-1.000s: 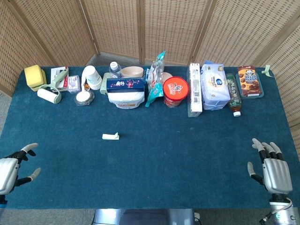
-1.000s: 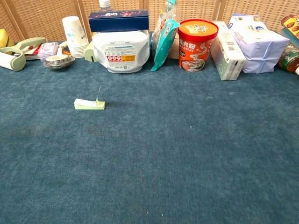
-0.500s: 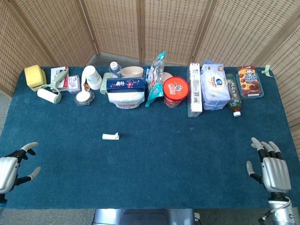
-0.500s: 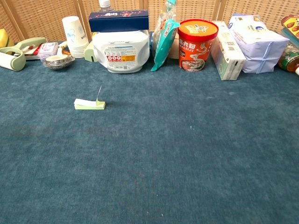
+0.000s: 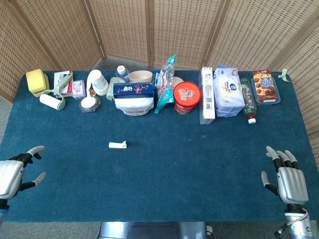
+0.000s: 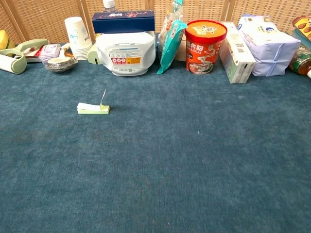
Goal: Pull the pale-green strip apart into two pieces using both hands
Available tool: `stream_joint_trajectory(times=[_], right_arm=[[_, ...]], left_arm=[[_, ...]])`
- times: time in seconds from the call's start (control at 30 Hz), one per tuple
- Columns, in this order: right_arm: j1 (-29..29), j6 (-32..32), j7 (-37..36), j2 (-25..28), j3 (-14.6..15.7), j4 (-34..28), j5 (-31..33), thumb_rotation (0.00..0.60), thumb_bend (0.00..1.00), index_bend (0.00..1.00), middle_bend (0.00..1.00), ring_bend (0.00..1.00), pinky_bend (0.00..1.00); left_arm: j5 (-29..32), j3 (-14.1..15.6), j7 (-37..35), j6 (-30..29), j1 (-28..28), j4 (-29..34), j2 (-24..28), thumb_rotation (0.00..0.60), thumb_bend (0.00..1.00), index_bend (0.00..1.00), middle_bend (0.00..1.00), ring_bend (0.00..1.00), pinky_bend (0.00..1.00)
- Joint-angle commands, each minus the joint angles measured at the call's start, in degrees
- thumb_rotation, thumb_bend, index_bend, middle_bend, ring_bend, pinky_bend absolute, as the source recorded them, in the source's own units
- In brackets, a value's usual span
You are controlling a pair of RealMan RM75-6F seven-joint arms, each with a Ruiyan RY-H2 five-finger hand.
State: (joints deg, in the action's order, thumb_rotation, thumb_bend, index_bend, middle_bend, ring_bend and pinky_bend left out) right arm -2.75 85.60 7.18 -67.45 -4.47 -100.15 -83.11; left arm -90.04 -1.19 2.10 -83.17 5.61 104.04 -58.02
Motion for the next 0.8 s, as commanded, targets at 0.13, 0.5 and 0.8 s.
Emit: stream_joint_trajectory(times=[0.13, 0.5, 0.8], right_arm=[[-0.05, 0.0, -0.02, 0.01, -0.23, -0.05, 0.34, 0.6, 0.47, 0.11, 0.31, 0.17, 0.12], [-0.58, -0.77, 0.91, 0.14, -0.58, -0.54, 1.11, 0.6, 0.47, 0.11, 0.31, 0.17, 0.12], [-0.72, -1.01, 1.32, -0.03, -0.72, -0.58, 1.72, 0.6, 0.47, 0.11, 0.31, 0.16, 0.12]], left_arm=[[0.43, -1.32, -1.1, 5.34, 4.06, 0.55, 1.33, 0.6, 0.21, 0.21, 0.42, 0.47, 0.55], [1.95, -6.94, -1.7, 15.69, 15.08, -3.26, 0.1, 0.405, 0.13, 0.29, 0.99, 1.0, 1.0], [1.48, -8.04, 0.34, 23.56, 22.17, -5.84, 0.1, 0.179, 0.11, 0.31, 1.0, 1.0, 1.0]])
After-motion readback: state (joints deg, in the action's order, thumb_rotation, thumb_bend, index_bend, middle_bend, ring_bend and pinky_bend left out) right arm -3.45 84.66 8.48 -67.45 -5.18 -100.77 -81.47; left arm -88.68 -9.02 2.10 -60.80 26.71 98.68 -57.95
